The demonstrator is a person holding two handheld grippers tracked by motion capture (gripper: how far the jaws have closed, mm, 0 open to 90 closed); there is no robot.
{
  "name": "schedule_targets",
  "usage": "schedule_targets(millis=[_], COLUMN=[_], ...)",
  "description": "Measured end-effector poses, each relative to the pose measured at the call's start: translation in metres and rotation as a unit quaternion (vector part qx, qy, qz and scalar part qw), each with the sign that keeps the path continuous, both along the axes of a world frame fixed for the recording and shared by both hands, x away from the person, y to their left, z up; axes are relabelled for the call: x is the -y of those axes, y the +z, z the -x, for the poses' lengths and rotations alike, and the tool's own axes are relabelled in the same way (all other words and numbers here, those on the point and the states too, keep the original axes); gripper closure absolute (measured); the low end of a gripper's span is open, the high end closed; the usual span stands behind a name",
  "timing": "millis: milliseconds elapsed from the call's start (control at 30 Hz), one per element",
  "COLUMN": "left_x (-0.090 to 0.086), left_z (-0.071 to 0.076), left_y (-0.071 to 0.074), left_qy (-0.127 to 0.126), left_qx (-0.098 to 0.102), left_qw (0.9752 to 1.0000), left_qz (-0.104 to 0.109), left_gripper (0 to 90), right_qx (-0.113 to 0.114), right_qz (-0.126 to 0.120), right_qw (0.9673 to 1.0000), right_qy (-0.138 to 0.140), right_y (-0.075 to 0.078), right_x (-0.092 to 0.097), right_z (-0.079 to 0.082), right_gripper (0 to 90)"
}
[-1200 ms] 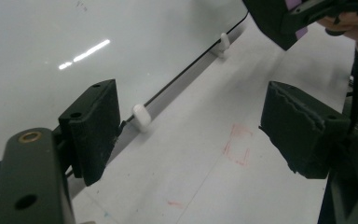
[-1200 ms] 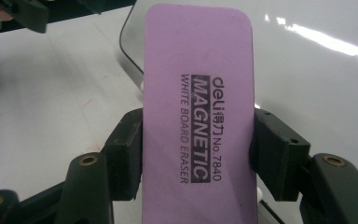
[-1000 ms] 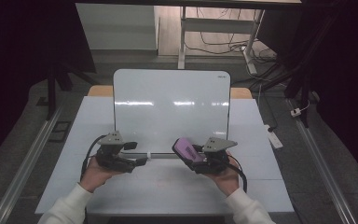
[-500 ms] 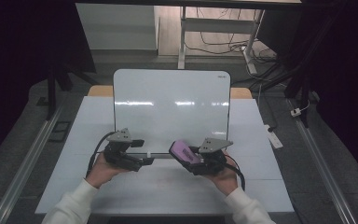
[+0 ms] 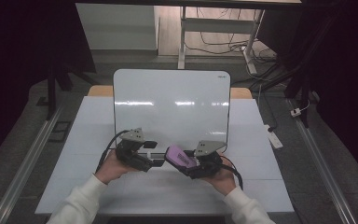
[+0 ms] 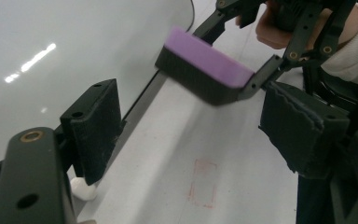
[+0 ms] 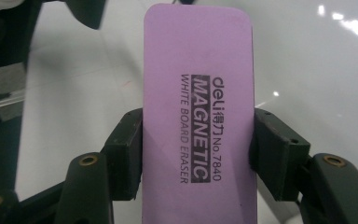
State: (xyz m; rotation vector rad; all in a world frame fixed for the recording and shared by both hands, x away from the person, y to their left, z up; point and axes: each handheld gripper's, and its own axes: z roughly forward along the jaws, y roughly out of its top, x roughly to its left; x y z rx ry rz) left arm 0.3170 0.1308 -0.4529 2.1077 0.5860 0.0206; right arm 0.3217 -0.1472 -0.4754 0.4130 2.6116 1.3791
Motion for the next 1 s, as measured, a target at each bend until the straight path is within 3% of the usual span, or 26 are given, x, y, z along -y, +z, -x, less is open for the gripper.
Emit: schedule_targets(millis=[400,633,833,1000], left_x=[0.015,0.014,0.014,0.012], left_z=[0.001,0.002,0.003,0.002], left_y=[-0.005,-0.005,-0.005,-0.004], left_qy=[-0.069,-0.074,-0.072,-0.059], left_qx=[-0.007,-0.002,-0.004,-0.014], left_qw=[0.9976,0.9972,0.9973,0.9982], left_qz=[-0.006,-0.012,-0.011,0.002], left_gripper=[28.5,38.6,40.4,40.8], right_qx=[-0.007,-0.013,-0.023,-0.036], right_qz=[0.003,0.005,0.001,-0.013], right_qw=[0.9983,0.9973,0.9969,0.9967], right_qy=[0.057,0.072,0.075,0.071], right_y=[-0.003,-0.003,-0.004,-0.004], right_x=[-0.008,-0.008,-0.008,-0.007], right_z=[0.004,0.004,0.003,0.001], right_gripper=[39.5,39.3,39.2,37.2])
